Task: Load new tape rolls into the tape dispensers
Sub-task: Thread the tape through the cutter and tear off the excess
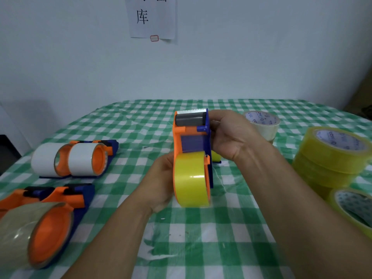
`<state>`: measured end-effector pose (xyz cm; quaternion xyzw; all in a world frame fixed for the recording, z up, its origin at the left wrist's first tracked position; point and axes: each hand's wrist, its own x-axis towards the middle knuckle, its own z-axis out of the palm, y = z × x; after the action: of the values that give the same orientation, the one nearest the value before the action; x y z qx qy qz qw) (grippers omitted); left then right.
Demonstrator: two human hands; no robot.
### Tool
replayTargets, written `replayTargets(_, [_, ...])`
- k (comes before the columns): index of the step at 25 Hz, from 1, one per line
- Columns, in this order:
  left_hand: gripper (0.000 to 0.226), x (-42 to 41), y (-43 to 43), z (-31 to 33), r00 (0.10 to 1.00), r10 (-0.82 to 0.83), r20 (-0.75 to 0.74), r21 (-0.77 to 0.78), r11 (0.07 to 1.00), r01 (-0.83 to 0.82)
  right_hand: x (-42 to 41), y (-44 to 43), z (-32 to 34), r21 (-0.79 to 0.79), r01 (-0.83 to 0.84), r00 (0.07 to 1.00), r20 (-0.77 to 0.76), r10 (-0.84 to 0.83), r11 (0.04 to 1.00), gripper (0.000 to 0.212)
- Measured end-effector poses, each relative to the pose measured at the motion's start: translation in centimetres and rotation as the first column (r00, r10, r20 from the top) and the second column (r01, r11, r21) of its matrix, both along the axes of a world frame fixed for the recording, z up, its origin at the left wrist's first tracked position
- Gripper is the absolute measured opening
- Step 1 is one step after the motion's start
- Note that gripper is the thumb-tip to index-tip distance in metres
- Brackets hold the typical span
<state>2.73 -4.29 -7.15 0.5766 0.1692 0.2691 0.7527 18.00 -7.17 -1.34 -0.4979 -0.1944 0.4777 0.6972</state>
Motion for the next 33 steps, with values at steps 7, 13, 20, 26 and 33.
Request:
replayTargets(7, [0.035,-0.7,3.1,-0.1,0.945,0.326,-0.007,0.002,0.945,-0.326,1.6,-0.9,1.3,0.038,0.09,0.993,0.07,-0.092,0.995,0.004])
replayTargets(13, [0.035,-1.3,5.9,1.0,0.901,0.408,-0.149,-0.071,0.904,-0.422,1.5,-1.4,1.9,0.091,0.068,0.993,0.09,-0.076,0.994,0.007])
replayTargets(20, [0.024,0.5,9.8,0.2,0.794,0.499,-0.348,-0.157,0.804,-0.574,1.8,-1.6,2.2,0.107,0.068,0.992,0.103,-0.079,0.992,0.009])
replayTargets(26, [0.024,2.3,11.6,-1.2,0.731,0.543,-0.413,-0.137,0.756,-0.64,1.9,-1.9,2.4,0.148,0.073,0.992,0.09,-0.087,0.986,0.007])
replayTargets(33, [0.032,3.0,11.9,-1.7,0.7,0.572,-0.428,-0.095,0.741,-0.664,2.0,-1.8,2.3,0.18,0.068,0.992,0.089,-0.085,0.981,0.003])
